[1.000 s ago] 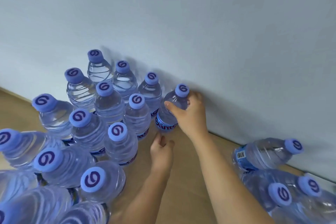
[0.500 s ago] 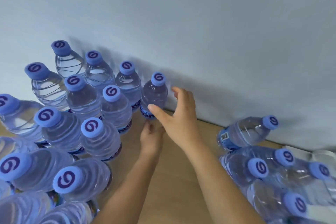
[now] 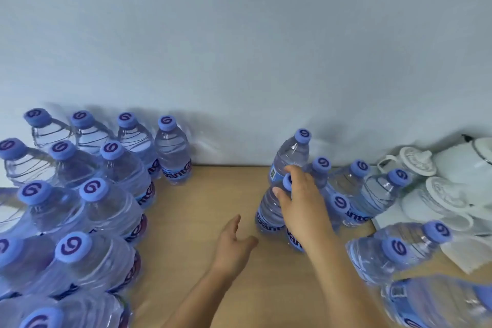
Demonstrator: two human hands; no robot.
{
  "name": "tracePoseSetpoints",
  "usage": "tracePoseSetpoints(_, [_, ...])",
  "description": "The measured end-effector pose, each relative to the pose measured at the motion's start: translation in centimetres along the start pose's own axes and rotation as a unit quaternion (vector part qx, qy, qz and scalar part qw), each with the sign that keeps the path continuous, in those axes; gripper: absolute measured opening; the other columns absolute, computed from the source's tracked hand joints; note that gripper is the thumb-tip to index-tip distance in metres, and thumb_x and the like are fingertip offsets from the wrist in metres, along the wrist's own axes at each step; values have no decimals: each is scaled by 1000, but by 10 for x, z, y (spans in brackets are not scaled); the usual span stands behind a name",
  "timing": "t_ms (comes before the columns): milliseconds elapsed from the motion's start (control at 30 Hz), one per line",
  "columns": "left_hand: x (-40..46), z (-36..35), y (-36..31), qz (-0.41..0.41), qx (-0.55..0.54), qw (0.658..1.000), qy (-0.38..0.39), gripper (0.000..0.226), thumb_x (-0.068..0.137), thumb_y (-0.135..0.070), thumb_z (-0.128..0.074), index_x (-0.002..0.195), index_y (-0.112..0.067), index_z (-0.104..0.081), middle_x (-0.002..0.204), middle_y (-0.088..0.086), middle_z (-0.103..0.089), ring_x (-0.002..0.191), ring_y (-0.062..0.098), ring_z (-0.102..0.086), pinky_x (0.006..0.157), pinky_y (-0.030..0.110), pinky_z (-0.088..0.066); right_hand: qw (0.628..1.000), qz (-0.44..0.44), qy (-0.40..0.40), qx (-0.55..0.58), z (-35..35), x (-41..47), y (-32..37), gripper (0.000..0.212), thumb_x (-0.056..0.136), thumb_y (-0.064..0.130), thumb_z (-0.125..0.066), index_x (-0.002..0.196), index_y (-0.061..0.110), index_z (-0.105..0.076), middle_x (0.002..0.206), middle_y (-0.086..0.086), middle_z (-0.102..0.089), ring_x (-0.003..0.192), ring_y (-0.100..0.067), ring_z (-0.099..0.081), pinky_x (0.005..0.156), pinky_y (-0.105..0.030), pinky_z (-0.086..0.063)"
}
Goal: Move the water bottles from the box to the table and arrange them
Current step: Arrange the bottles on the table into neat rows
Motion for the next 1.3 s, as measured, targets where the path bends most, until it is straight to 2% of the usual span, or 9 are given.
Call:
tracePoseSetpoints(100, [-11, 11, -1, -66, 73, 995, 12, 79, 78, -4, -68, 146, -16, -31, 149, -4, -36, 133, 5, -34, 94, 10, -27, 999, 26, -18, -30, 9, -5, 4, 33, 94, 31, -53, 122, 17, -46, 119, -1, -55, 103, -21, -54, 76, -33, -42])
tracePoseSetpoints(200, [-20, 21, -12, -136, 91, 986, 18, 87, 68, -8, -80, 140, -26, -35, 138, -17, -42, 122, -6, -41, 87, -3, -29, 994, 60, -92, -10, 28, -13, 16, 40, 87, 42, -60, 120, 21, -52, 104, 5, -63, 98, -20, -58, 69, -26, -31])
tracePoseSetpoints(300, [-29, 25, -18, -150, 16, 988, 28, 77, 52, -1, -88, 118, -18, -51, 106, -5, -67, 85, -1, -64, 69, 13, -50, 984, 82, -144, 64, 47, -18, 34, 42, 78, 50, -65, 108, 22, -59, 92, 5, -66, 86, -20, -60, 72, -30, -41])
tracePoseSetpoints(400, [-44, 30, -21, -172, -43, 983, -55, 69, 39, -9, -86, 101, -20, -57, 81, -6, -71, 67, 5, -66, 58, 19, -51, 970, 49, -129, 201, 51, -15, 45, 47, 71, 51, -70, 105, 21, -59, 89, 8, -64, 79, -11, -59, 75, -27, -46])
tracePoseSetpoints(567, [-73, 28, -23, -193, -71, 960, -192, 68, 34, -21, -81, 95, -34, -54, 97, 6, -63, 84, 20, -65, 68, 33, -56, 976, -14, -7, 218, 21, -25, 50, 75, 62, 65, -67, 115, 19, -42, 108, 3, -62, 100, -18, -59, 86, -36, -48])
tracePoseSetpoints(900, [-84, 44, -11, -165, -78, 947, -266, 69, 38, -28, -78, 94, -53, -47, 104, 0, -57, 91, 18, -63, 76, 37, -56, 971, 56, 91, 213, -4, -9, 72, 68, 55, 66, -69, 105, 24, -48, 96, 8, -65, 88, -10, -63, 78, -36, -53])
tracePoseSetpoints(1100, [-59, 66, 6, -122, -110, 947, -277, 50, 48, -11, -76, 91, -28, -56, 79, 0, -65, 69, 18, -65, 59, 33, -54, 968, 114, 191, 115, -49, 17, 103, 65, 58, 56, -77, 109, 23, -55, 98, 8, -64, 89, -10, -62, 72, -25, -49])
tracePoseSetpoints(1233, [-42, 83, 22, -60, -137, 955, -257, 60, 76, 2, -62, 117, -40, -50, 96, -26, -61, 74, -15, -57, 64, 13, -42, 956, 173, 207, 119, -81, 29, 117, 57, 58, 43, -85, 103, 27, -54, 103, 8, -60, 92, -9, -57, 69, -16, -41])
tracePoseSetpoints(1300, [-35, 88, 27, -22, -135, 964, -229, 69, 83, 2, -55, 143, -25, -35, 121, -11, -56, 86, -11, -53, 65, 14, -40, 951, 201, 202, 117, -94, 36, 124, 54, 59, 37, -86, 99, 30, -51, 107, 3, -53, 96, -12, -54, 73, -17, -39])
Point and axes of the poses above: each hand's wrist, its own x-axis towards the middle knuckle, its own z-axis out of the back of the hand, y = z × x, the point moved 2 cm from there along x, towards the middle knuckle
